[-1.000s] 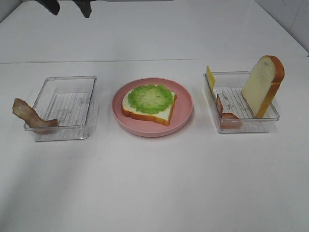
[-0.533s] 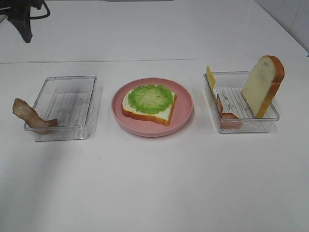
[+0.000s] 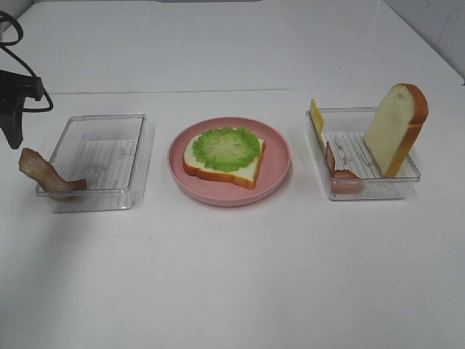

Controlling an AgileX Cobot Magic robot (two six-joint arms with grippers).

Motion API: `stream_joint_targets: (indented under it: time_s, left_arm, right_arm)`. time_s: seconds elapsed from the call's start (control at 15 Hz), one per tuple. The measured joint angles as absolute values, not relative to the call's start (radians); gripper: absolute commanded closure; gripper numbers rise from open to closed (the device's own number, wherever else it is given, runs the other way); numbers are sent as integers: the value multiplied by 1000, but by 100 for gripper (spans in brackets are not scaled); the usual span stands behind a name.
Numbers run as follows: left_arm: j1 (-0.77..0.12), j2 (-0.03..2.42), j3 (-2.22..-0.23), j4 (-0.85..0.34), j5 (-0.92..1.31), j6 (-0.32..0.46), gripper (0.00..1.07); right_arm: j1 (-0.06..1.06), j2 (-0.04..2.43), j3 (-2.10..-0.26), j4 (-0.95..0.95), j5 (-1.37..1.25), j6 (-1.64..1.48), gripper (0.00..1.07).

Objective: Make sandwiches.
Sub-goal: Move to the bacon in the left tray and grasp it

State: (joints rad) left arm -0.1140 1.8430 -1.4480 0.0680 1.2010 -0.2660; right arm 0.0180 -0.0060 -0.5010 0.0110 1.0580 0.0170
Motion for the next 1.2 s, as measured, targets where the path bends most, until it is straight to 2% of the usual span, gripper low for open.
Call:
stream_joint_targets:
  time_s: [0.27, 0.53, 0.73, 0.93, 1.0, 1.2]
  left_arm:
    - [-114, 1911, -1448, 57, 1142, -266, 40]
    - [-114, 2002, -1448, 8, 1025, -266, 52]
    - [-114, 2044, -1448, 6, 1011, -266, 52]
    - [-114, 2054, -1448, 0, 992, -266, 72]
    - [-114, 2054, -1448, 0, 989, -266, 82]
    - [-114, 2054, -1448, 6, 987, -266, 101]
  right_arm:
    - [18, -6, -501, 11, 1058, 17, 31]
    - [18, -6, -501, 11, 1058, 17, 31]
    - [18, -6, -501, 11, 1058, 17, 31]
    - [18, -6, -501, 11, 1058, 17, 31]
    - [18, -6, -501, 11, 1058, 17, 31]
    - [18, -6, -501, 11, 1058, 17, 31]
